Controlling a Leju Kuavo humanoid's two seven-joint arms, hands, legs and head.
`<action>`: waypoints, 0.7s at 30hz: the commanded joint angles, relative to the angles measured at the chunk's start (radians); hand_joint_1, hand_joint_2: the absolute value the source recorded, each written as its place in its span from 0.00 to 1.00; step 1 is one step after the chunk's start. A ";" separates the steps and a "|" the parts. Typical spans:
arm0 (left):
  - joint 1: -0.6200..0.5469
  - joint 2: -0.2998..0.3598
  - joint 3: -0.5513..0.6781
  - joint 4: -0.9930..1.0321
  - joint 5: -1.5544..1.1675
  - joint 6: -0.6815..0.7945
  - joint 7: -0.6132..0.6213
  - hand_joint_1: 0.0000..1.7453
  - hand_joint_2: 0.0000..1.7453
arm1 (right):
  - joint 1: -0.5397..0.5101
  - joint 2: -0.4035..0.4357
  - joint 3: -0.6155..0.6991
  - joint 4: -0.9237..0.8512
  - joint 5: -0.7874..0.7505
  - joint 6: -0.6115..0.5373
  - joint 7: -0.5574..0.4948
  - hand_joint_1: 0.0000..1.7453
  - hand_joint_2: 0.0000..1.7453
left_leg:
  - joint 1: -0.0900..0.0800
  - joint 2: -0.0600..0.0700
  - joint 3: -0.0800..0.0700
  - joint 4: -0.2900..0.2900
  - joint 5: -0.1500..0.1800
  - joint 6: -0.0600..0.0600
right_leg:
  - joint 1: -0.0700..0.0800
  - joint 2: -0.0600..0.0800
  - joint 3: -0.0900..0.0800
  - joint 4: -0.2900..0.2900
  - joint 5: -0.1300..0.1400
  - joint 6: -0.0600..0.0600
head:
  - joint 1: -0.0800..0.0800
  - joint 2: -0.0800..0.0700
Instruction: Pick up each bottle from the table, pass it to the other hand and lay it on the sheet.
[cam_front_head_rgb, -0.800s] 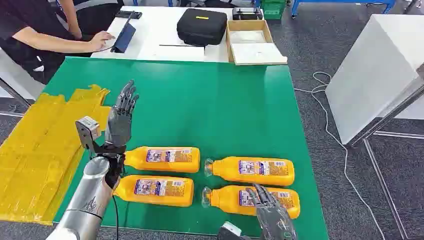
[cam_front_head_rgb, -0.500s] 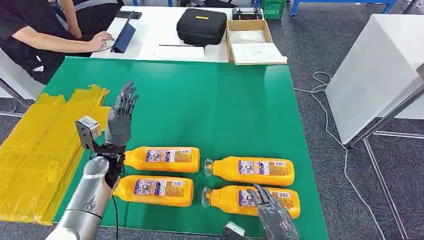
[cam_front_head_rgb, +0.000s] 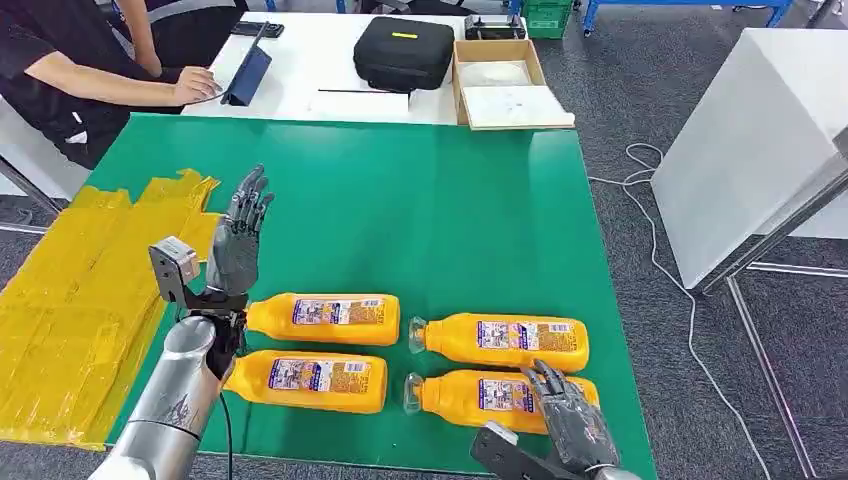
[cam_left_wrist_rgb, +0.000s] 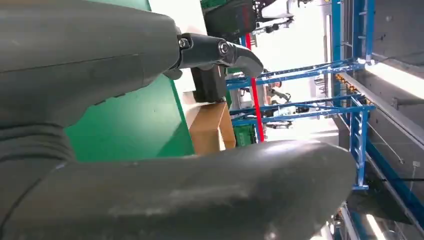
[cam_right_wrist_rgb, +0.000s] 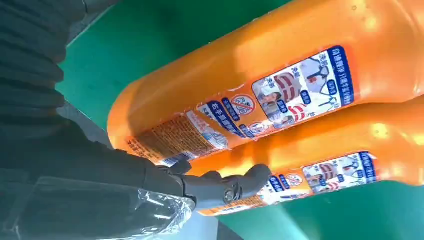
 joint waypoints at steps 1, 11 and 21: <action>-0.025 0.023 0.017 0.103 0.002 0.003 -0.019 0.00 0.00 | -0.011 0.023 -0.090 0.152 -0.006 0.022 -0.042 0.00 1.00 | 0.000 0.000 0.002 -0.001 0.000 0.000 | 0.000 0.000 0.002 -0.002 0.000 -0.001 | -0.001 0.000; -0.018 0.036 0.022 0.103 0.012 0.002 -0.024 0.00 0.00 | -0.010 0.009 -0.101 0.214 -0.017 0.029 -0.070 0.00 1.00 | 0.000 0.000 0.003 -0.001 0.000 0.000 | 0.000 -0.001 0.004 -0.002 0.000 -0.001 | 0.000 0.000; 0.006 0.038 0.035 0.081 0.019 0.011 -0.024 0.00 0.00 | -0.024 -0.037 -0.115 0.270 -0.015 0.047 -0.069 0.00 1.00 | 0.000 -0.001 0.006 -0.001 0.000 0.001 | 0.001 -0.002 0.007 -0.003 -0.001 -0.001 | 0.000 0.000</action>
